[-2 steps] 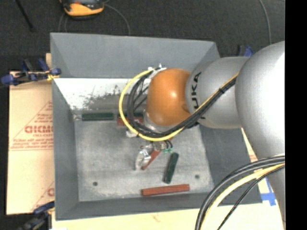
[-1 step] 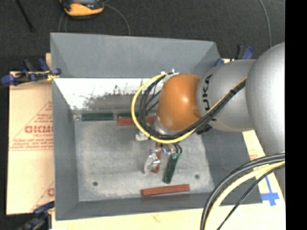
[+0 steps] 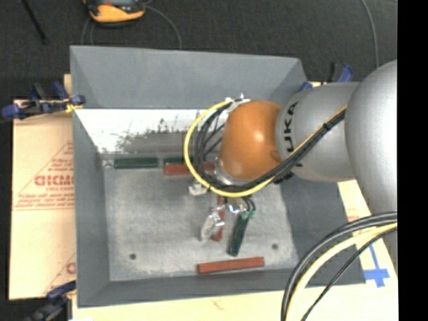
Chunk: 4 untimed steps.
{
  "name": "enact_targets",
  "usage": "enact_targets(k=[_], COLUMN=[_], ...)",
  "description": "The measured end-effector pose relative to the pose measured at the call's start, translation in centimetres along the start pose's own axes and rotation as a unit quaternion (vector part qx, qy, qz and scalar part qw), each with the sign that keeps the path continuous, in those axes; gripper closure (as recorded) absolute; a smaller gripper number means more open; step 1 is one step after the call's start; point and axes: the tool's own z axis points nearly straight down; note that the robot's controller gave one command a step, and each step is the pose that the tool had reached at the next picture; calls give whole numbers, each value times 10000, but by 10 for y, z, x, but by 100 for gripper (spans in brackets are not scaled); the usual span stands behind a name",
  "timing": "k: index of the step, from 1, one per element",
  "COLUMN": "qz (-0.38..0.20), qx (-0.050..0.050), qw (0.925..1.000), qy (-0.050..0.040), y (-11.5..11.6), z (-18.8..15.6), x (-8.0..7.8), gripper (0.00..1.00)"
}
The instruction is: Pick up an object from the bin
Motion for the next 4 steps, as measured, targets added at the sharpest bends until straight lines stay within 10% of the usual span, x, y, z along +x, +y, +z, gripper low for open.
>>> enact_targets(k=[1, 3, 4], qz=[-712, -617, -614], qx=[-34, 15, 24], qw=[9974, 9981, 9981], qy=[83, 20, -5], y=[-67, -87, -86], z=[-1, -49, -30], x=[33, 23, 21], gripper=[100, 100, 0])
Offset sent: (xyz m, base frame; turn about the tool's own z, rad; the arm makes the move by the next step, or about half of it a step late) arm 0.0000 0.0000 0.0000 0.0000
